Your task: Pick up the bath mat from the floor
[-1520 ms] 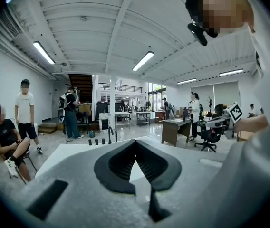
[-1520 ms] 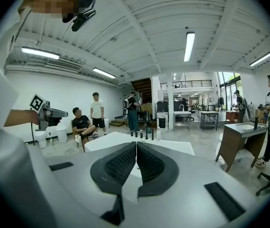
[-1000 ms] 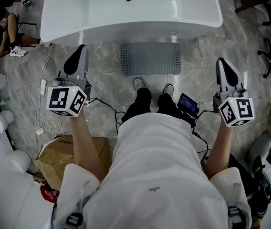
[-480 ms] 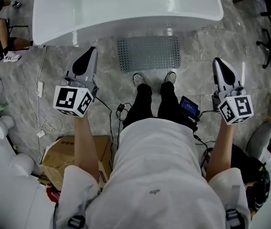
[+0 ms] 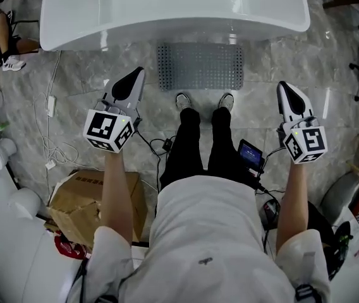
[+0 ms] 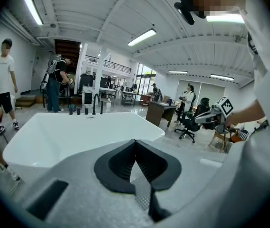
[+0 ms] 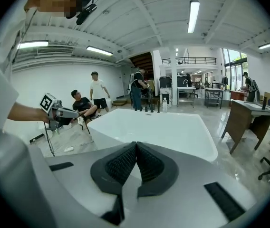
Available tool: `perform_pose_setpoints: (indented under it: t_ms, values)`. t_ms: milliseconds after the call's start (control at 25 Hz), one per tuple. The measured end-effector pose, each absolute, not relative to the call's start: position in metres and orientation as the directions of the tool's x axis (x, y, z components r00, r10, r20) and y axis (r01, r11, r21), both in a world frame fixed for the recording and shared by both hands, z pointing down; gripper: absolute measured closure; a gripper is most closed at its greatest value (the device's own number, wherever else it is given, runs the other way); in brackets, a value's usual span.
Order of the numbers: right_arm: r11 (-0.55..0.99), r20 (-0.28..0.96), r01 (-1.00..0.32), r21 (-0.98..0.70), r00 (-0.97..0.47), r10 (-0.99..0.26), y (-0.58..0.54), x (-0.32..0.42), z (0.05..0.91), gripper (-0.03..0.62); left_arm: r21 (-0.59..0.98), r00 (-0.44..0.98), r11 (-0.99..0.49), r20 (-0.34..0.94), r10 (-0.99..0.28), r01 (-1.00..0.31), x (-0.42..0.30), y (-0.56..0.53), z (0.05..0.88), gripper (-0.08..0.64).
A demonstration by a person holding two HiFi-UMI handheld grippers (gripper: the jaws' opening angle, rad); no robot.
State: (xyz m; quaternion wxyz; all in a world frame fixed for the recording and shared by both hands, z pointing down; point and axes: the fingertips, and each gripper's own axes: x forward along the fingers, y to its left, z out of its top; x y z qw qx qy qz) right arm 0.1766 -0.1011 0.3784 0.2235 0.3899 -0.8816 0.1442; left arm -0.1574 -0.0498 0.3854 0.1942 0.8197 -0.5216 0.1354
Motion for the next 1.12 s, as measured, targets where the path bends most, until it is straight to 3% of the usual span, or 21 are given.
perform_pose_setpoints:
  t_ms: [400, 1120]
  values:
    - [0.686, 0.670, -0.719, -0.112, -0.565, -0.482, -0.111, 0.196, 0.508, 0.584, 0.272, 0.469, -0.383, 0.491, -0.734, -0.883, -0.146, -0.052, 0.484, 0.549]
    - [0.661, 0.839, -0.730, -0.172, -0.460, -0.290, -0.079, 0.246, 0.746, 0.583, 0.444, 0.405, -0.105, 0.661, -0.631, -0.890, -0.129, 0.004, 0.723, 0.548]
